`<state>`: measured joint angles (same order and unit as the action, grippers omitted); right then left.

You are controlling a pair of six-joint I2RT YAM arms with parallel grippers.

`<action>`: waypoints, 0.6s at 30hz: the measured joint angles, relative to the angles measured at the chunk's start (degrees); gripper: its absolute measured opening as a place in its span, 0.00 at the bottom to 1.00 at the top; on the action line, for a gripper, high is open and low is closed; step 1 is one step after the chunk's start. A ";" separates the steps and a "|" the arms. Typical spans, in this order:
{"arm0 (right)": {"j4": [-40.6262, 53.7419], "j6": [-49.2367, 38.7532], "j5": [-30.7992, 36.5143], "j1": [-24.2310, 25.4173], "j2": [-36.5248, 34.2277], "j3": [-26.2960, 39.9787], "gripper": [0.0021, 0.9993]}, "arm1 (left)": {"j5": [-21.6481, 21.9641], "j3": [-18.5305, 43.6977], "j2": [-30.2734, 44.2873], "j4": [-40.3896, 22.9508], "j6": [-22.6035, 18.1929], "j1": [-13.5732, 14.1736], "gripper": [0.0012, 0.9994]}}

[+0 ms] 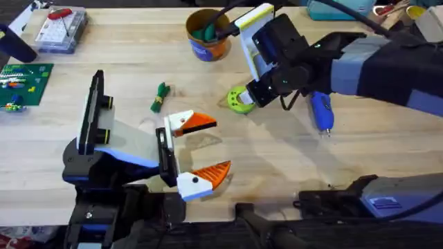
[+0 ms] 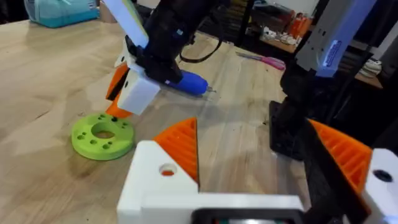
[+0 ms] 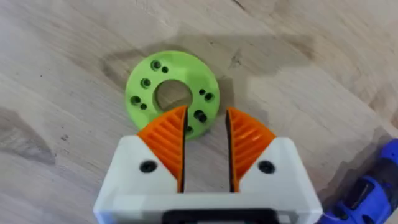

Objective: Pick up the gripper from the table and insert it into the empty holder that is missing its gripper. Then pick up a screw, insert it into the mounting hole, and use the screwdriver to tighten it. Finally, clean up the table by picking up the vegetable and placing it into the bucket.

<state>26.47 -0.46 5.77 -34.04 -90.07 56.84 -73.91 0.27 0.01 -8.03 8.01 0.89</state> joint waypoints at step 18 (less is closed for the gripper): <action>-0.85 -0.03 -0.96 0.00 -3.28 0.00 0.35 | 0.00 0.00 0.00 0.00 0.00 0.00 0.99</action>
<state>25.62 -0.49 4.81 -34.04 -93.35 56.84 -73.91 0.27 0.01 -8.03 8.01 0.89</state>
